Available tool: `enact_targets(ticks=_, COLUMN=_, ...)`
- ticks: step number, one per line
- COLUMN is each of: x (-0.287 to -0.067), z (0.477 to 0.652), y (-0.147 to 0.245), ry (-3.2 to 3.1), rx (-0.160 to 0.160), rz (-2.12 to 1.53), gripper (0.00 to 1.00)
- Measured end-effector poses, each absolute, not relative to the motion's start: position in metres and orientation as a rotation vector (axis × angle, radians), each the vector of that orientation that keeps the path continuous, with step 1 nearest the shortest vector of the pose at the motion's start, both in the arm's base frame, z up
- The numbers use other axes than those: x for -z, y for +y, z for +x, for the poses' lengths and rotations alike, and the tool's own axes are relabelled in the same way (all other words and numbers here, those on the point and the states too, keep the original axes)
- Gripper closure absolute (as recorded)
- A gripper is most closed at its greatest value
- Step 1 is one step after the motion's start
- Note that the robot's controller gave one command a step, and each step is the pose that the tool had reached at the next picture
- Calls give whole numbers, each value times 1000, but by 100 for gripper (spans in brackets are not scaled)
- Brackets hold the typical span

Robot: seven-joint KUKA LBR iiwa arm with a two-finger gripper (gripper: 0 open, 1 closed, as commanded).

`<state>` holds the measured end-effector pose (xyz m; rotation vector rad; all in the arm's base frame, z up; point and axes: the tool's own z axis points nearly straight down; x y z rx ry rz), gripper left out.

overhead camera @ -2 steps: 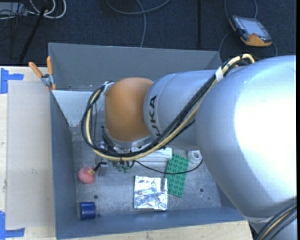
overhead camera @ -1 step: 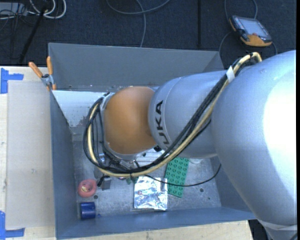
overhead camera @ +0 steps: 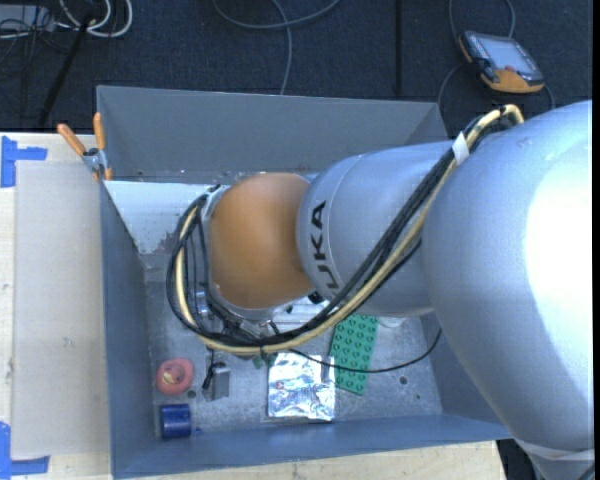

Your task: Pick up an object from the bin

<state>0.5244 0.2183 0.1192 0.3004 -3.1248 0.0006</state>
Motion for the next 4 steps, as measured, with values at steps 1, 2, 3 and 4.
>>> enact_targets(ticks=1, x=-84, z=488, y=239, ry=-3001, rx=0, rz=911, gripper=0)
enact_targets(ticks=2, x=-86, z=490, y=238, ry=-3009, rx=1, rz=902, gripper=100)
enact_targets(ticks=3, x=-190, z=525, y=248, ry=-3020, rx=2, rz=901, gripper=100)
enact_targets(ticks=4, x=-312, z=588, y=207, ry=-3021, rx=0, rz=904, gripper=100)
